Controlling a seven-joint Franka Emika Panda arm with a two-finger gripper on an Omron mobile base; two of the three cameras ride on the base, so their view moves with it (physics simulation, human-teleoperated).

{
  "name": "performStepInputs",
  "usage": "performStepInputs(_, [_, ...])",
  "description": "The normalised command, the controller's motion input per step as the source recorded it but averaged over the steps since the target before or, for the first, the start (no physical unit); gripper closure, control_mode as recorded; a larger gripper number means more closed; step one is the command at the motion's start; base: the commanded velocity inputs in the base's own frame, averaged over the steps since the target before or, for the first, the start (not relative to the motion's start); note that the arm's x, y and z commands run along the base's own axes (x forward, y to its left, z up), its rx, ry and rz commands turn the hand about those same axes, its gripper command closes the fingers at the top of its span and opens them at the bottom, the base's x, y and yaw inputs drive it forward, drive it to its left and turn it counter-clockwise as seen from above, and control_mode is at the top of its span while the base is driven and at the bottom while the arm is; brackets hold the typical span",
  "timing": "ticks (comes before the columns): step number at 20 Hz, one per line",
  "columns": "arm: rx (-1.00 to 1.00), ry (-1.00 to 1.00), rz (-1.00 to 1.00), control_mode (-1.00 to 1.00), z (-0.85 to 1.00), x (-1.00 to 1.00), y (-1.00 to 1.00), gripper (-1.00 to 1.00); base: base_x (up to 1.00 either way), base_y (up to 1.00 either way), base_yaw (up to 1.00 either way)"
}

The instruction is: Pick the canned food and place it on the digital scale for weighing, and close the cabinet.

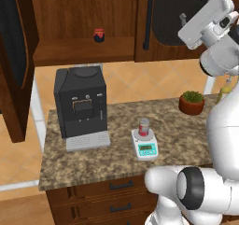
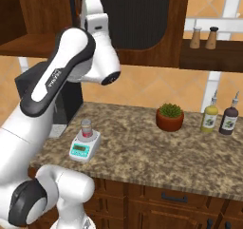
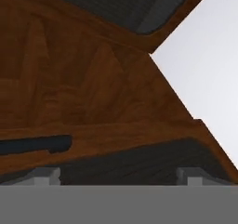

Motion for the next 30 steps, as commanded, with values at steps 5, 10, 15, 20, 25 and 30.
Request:
performStepInputs(5, [-0.84,0.00,0.00,-1.00,-0.05,-0.89,0.13,-1.00,0.00,0.00,0.00])
performStepInputs(10, [-0.77,-0.03,-0.01,-1.00,-0.12,-0.73,0.28,-1.00,0.00,0.00,0.00])
performStepInputs(15, [-0.26,-0.27,0.00,-1.00,-1.00,-0.18,1.00,-1.00,0.00,0.00,0.00])
performStepInputs(20, [-0.19,-0.05,0.02,-1.00,-0.88,0.00,1.00,-1.00,0.00,0.00,0.00])
performStepInputs(25, [-0.16,-0.21,-0.01,-1.00,-0.53,-0.14,0.90,-1.00,0.00,0.00,0.00])
performStepInputs(30, [-0.21,-0.44,-0.13,-1.00,-0.41,-0.42,0.70,-1.00,0.00,0.00,0.00])
